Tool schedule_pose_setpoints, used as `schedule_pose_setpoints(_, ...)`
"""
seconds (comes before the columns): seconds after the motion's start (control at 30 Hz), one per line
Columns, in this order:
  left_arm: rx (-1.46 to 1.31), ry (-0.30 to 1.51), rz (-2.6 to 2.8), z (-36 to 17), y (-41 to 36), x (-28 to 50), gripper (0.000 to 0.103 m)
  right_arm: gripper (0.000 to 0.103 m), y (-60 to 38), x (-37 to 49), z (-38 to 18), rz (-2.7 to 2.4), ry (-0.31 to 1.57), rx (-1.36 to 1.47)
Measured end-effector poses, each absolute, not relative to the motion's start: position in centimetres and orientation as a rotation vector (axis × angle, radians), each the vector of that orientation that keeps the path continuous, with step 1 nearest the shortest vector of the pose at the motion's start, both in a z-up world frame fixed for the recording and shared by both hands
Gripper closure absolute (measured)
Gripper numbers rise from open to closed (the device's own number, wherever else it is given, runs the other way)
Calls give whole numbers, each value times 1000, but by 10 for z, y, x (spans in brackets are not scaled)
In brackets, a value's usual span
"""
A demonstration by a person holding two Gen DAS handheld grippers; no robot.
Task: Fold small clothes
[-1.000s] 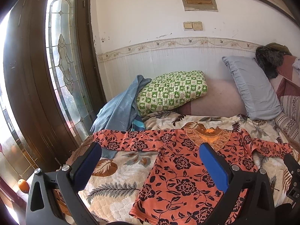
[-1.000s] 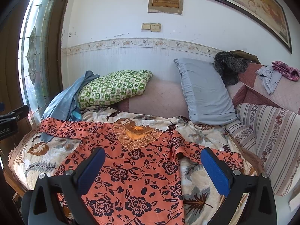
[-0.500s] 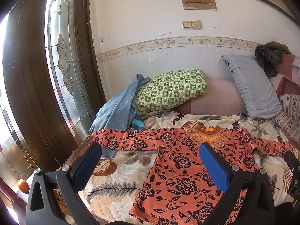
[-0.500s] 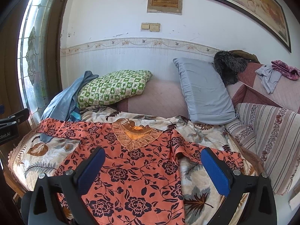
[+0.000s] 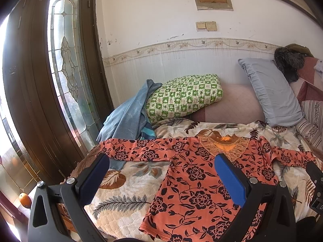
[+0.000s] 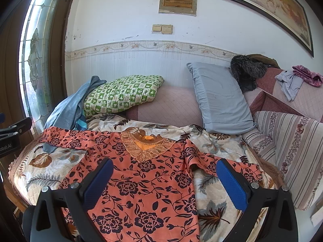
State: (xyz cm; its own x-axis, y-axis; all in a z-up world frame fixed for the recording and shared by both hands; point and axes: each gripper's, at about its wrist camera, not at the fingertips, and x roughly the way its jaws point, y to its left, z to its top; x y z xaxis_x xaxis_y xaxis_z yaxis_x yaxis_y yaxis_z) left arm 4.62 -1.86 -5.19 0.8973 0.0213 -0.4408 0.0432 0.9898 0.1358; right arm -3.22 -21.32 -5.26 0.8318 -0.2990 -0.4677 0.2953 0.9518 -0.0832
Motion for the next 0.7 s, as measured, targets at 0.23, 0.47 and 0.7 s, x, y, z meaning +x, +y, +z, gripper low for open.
schedule_pose_setpoints(0.23, 145, 463, -9, -56, -18, 48, 0, 0, -212, -31, -56, -317, 502, -7)
schedule_pose_setpoints(0.47, 146, 489, -7, -64, -20, 58, 0, 0, -216, -26, -61, -320, 515, -4)
schedule_pose_setpoints(0.7, 146, 515, 7, -73, -18, 71, 0, 0, -220, -14, -67, -326, 541, -4)
